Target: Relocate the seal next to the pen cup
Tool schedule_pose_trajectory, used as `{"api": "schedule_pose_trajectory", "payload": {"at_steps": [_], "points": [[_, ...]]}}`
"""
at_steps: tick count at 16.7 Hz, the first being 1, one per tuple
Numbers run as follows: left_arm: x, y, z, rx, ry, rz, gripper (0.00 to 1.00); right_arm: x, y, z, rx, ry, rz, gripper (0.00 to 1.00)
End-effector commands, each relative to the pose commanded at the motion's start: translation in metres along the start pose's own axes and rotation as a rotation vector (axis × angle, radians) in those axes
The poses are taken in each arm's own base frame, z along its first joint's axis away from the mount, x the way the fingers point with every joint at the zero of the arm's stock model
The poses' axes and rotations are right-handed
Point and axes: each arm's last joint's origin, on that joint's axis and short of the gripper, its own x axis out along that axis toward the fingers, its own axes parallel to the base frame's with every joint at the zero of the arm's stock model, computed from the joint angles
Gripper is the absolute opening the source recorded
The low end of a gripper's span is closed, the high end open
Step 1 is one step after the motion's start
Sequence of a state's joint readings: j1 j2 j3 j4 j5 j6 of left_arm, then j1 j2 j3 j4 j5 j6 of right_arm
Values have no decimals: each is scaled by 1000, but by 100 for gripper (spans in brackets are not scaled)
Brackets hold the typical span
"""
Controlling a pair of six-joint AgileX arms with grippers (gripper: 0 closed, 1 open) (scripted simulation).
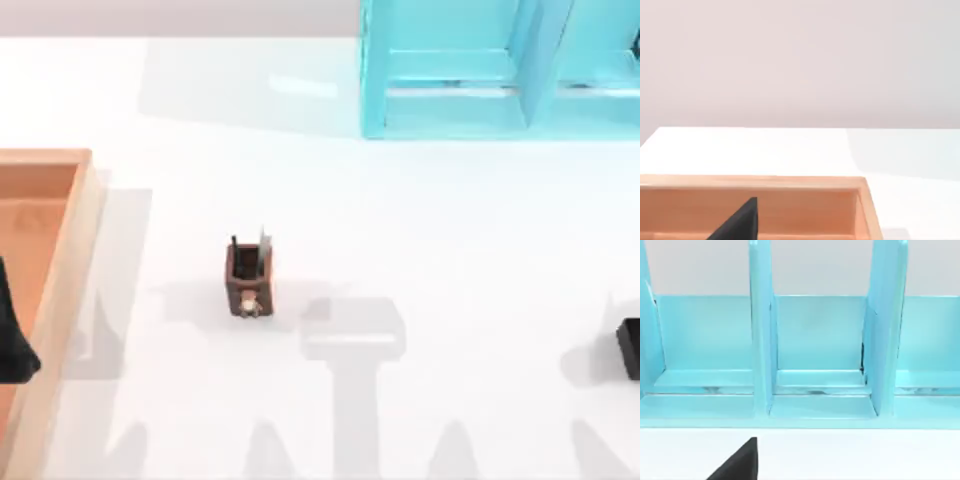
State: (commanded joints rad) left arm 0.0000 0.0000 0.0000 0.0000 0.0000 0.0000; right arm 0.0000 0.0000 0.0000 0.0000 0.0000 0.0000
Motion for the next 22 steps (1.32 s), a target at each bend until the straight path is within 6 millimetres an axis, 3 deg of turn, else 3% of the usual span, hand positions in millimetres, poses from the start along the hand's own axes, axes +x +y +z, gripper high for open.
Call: {"api": "schedule_pose_trajectory", "payload": {"at_steps": [5, 10, 15, 22], "points": [[0, 0, 0, 0, 0, 0, 100, 0, 1, 11, 4, 63, 8, 100], [0, 0, 0, 0, 0, 0, 100, 15, 3, 55, 18, 365, 22, 100], [0, 0, 0, 0, 0, 0, 100, 69, 9, 86, 23, 871, 20, 100], [0, 0, 0, 0, 0, 0, 100, 151, 19, 93, 14, 1413, 0, 100]]}}
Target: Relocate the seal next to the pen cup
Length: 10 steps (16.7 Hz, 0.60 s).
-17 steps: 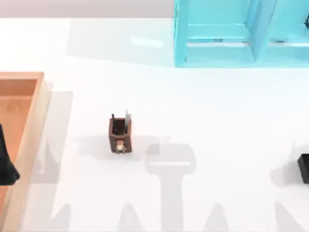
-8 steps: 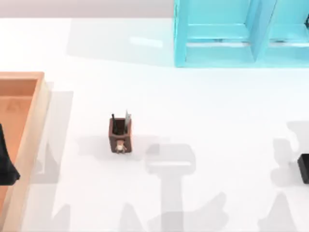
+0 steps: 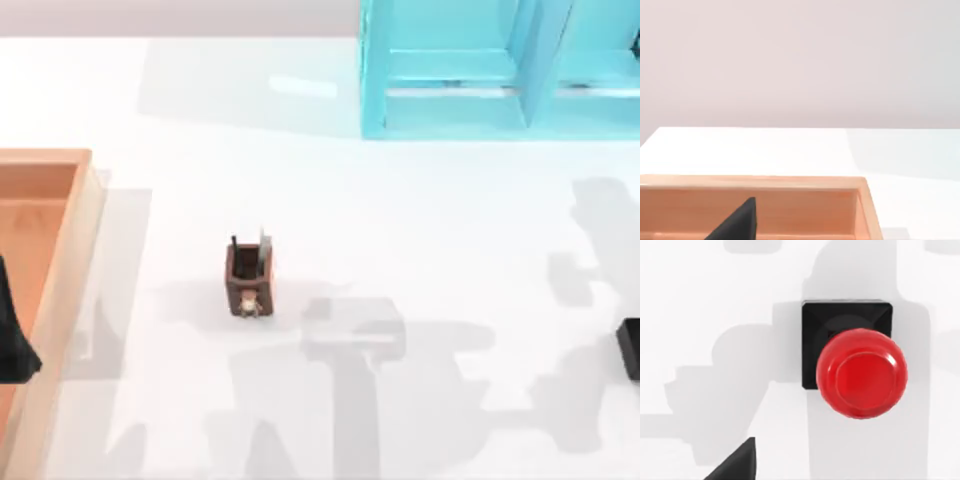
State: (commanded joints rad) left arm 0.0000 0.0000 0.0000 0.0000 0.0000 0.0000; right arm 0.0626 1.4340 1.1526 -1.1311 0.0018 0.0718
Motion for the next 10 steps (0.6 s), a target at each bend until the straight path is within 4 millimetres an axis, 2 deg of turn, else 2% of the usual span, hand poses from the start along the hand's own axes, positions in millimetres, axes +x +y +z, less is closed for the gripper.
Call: {"api": "schedule_pose_trajectory", "payload": {"at_steps": [4, 10], "points": [[0, 0, 0, 0, 0, 0, 100, 7, 5, 27, 1, 141, -9, 100], [0, 0, 0, 0, 0, 0, 100, 8, 4, 30, 6, 155, -10, 100]]}}
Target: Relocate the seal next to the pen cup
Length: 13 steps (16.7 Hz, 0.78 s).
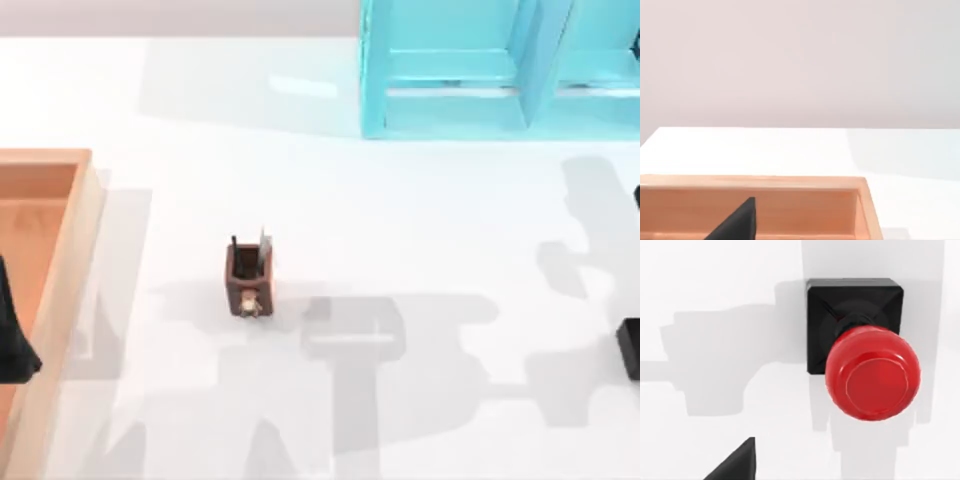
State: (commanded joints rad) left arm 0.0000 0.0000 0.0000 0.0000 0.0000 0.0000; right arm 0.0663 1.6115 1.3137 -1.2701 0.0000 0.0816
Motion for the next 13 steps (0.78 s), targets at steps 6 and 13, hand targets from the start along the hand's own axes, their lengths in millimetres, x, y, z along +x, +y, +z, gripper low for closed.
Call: {"api": "schedule_pose_trajectory", "payload": {"at_steps": [6, 13], "points": [[0, 0, 0, 0, 0, 0, 100, 43, 1, 4, -5, 1, 0, 100], [0, 0, 0, 0, 0, 0, 100, 100, 2, 0, -5, 3, 0, 100]]}}
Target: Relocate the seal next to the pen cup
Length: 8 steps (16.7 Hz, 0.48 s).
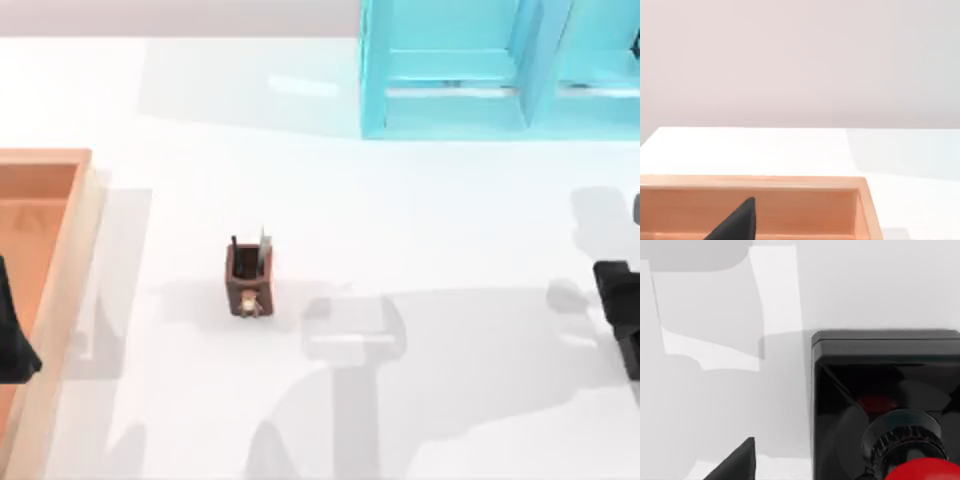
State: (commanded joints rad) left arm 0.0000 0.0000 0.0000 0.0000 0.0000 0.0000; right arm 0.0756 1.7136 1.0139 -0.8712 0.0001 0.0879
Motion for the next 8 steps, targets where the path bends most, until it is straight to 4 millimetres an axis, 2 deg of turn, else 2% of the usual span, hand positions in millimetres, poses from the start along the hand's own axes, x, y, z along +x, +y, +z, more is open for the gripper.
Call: {"api": "schedule_pose_trajectory", "payload": {"at_steps": [3, 8], "points": [[0, 0, 0, 0, 0, 0, 100, 0, 0, 0, 0, 0, 0, 100], [0, 0, 0, 0, 0, 0, 100, 0, 0, 0, 0, 0, 0, 62]]}}
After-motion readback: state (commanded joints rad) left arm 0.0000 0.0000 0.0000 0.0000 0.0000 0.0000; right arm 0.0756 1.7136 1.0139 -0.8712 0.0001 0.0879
